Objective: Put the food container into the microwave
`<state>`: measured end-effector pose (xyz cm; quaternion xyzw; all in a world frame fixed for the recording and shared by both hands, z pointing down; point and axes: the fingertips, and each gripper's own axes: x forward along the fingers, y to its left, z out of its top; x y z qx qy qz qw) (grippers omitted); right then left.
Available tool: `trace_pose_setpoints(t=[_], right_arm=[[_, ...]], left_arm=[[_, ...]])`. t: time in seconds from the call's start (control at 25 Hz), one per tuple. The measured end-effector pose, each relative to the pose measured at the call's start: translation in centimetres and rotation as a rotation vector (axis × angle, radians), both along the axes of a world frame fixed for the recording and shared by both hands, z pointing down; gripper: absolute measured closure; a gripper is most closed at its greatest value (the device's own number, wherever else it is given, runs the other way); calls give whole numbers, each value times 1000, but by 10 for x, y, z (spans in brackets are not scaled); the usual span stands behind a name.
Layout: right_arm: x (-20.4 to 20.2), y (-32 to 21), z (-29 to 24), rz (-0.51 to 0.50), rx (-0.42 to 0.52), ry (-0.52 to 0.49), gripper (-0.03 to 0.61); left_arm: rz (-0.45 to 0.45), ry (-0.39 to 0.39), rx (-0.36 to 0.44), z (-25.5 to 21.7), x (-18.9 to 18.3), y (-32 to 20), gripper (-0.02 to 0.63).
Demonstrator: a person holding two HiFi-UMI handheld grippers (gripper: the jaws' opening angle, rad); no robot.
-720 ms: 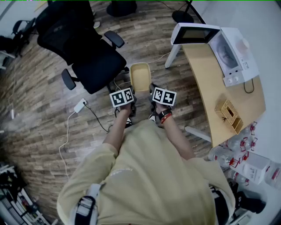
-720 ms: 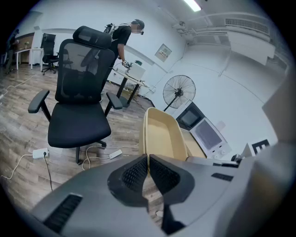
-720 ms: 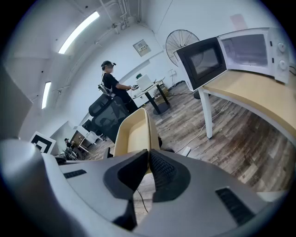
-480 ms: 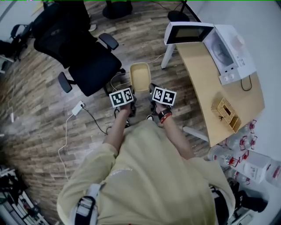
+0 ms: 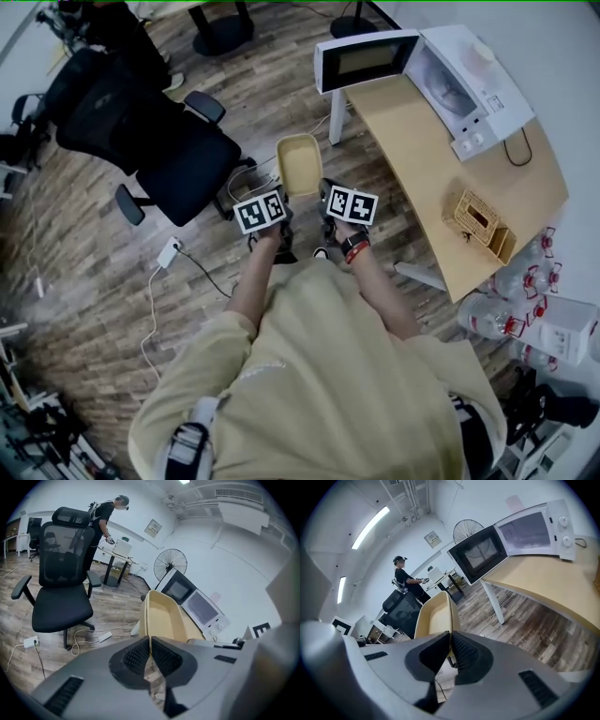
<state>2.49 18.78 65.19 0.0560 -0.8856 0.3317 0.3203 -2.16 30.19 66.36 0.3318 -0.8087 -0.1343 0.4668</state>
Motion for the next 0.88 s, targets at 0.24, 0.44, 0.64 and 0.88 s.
trace_pose_setpoints(t=[0.24, 0.44, 0.64, 0.88], right_arm=[[1, -31, 3, 58, -5, 1, 540], [-9, -71, -9, 136, 17, -23, 540], [-13, -129, -13, 257, 22, -21, 540], [-21, -190, -17, 396, 37, -13, 540]], left_arm=[[53, -5, -7, 2, -5, -33, 581], [136, -12, 8, -6, -26, -79, 581], [255, -17, 25, -11, -43, -147, 581], [385, -16, 41, -16, -64, -220, 581]])
